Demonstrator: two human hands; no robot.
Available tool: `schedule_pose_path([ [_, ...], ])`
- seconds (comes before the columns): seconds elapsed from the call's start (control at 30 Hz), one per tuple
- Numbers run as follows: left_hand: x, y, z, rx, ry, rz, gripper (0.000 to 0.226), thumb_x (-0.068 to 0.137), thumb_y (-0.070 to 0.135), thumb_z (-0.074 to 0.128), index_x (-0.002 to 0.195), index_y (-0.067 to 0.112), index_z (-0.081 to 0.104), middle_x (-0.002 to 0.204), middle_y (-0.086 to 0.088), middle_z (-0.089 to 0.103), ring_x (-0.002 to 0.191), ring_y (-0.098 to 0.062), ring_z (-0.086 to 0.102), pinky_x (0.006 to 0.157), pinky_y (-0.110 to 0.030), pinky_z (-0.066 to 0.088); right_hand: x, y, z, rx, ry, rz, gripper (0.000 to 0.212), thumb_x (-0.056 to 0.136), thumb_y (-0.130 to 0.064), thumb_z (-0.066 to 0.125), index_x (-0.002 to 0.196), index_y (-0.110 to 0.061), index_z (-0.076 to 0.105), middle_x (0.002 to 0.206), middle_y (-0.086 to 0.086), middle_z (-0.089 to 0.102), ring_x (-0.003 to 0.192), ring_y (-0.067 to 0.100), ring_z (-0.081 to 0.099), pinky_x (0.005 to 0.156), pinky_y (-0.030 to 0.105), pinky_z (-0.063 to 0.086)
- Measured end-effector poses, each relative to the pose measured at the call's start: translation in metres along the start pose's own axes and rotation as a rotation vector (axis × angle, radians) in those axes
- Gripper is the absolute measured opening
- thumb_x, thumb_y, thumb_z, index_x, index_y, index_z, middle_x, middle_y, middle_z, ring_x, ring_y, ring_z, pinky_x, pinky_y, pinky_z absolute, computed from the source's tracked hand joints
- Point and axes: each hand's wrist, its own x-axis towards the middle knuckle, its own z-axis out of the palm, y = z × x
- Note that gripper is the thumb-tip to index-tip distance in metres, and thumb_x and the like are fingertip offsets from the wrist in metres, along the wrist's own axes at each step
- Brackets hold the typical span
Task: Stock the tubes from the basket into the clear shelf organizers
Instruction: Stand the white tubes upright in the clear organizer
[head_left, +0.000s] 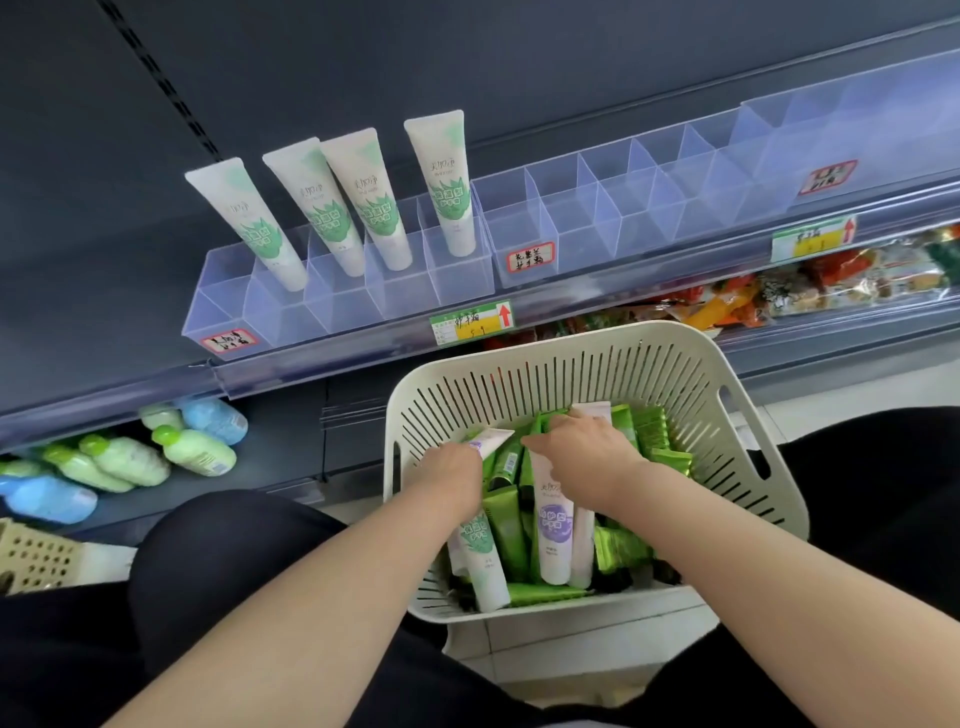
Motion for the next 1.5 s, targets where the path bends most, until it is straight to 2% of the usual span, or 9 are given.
schedule_pose_path([
  [0.1,0.002,0.004,0.003,0.077,-0.007,-0.002,0.049,0.083,0.015,0.069,0.129,0.006,0.053,0.113,-0.010,0.052,0.101,-0.025,0.054,0.068,-0.030,0.040,-0.002,0.001,0.003,0.039,0.067,-0.013,0.047,0.088,-0.010,0.058,0.132,-0.020,0.048,0.116,0.005,0.056,0.109,0.025,0.048,0.084,0.033,0.041],
  [0.23,0.003,0.007,-0.003,0.139,-0.089,0.031,0.054,0.078,0.023,0.075,0.126,0.008,0.055,0.104,-0.007,0.053,0.094,-0.022,0.054,0.068,-0.027,0.042,-0.005,0.001,0.007,0.057,0.107,-0.050,0.041,0.088,-0.015,0.059,0.128,-0.022,0.051,0.117,0.002,0.055,0.105,0.022,0.046,0.076,0.029,0.032],
  [0.5,0.014,0.002,0.001,0.218,-0.193,0.044,0.082,0.069,0.033,0.083,0.139,0.018,0.042,0.121,-0.012,0.047,0.106,-0.026,0.050,0.074,-0.031,0.042,-0.007,0.000,0.010,0.069,0.087,-0.041,0.042,0.090,-0.015,0.057,0.130,-0.024,0.047,0.116,0.003,0.053,0.111,0.023,0.044,0.086,0.037,0.037],
  [0.7,0.018,0.002,-0.005,0.227,-0.175,0.010,0.089,0.063,0.031,0.087,0.136,0.014,0.040,0.122,-0.010,0.042,0.114,-0.027,0.041,0.091,-0.037,0.045,-0.008,0.000,0.011,0.084,0.086,-0.036,0.040,0.089,-0.015,0.057,0.127,-0.023,0.047,0.113,0.003,0.052,0.110,0.024,0.044,0.084,0.036,0.037],
  [0.8,0.012,-0.008,-0.011,0.144,-0.113,0.074,0.073,0.067,0.023,0.083,0.126,0.015,0.041,0.117,-0.009,0.051,0.107,-0.027,0.049,0.082,-0.037,0.046,-0.012,0.002,0.013,0.150,0.078,-0.019,0.039,0.089,-0.013,0.055,0.126,-0.024,0.049,0.112,0.003,0.053,0.105,0.023,0.047,0.082,0.033,0.038],
  [0.97,-0.001,-0.032,-0.034,-0.275,-0.101,0.236,0.017,0.079,0.019,0.074,0.091,0.022,0.061,0.095,0.005,0.061,0.089,-0.015,0.057,0.072,-0.026,0.045,-0.022,0.003,0.012,0.248,0.086,0.025,0.033,0.091,-0.012,0.050,0.122,-0.025,0.052,0.111,0.000,0.058,0.102,0.021,0.050,0.082,0.030,0.042],
  [1.1,-0.020,-0.037,-0.041,-0.552,-0.155,0.300,0.009,0.088,0.021,0.068,0.082,0.027,0.063,0.088,0.008,0.060,0.088,-0.016,0.061,0.070,-0.028,0.054,-0.029,-0.004,-0.003,0.267,0.140,0.044,0.025,0.089,-0.016,0.052,0.113,-0.023,0.056,0.106,0.000,0.060,0.099,0.021,0.052,0.078,0.032,0.044],
  [1.2,-0.032,-0.039,-0.048,-0.603,0.111,0.263,0.004,0.089,0.021,0.065,0.089,0.025,0.065,0.085,0.007,0.059,0.086,-0.018,0.061,0.077,-0.037,0.056,-0.032,-0.008,-0.023,0.280,0.231,0.060,0.021,0.088,-0.019,0.054,0.108,-0.023,0.057,0.098,-0.003,0.059,0.097,0.021,0.053,0.072,0.031,0.043],
  [1.5,-0.073,-0.095,-0.124,-0.995,0.789,0.009,0.009,0.092,0.016,0.057,0.096,0.019,0.065,0.099,-0.005,0.068,0.092,-0.026,0.063,0.078,-0.047,0.055,-0.017,-0.047,-0.116,0.099,0.686,-0.050,0.027,0.089,-0.020,0.055,0.115,-0.025,0.059,0.113,-0.003,0.061,0.110,0.023,0.048,0.083,0.037,0.035],
])
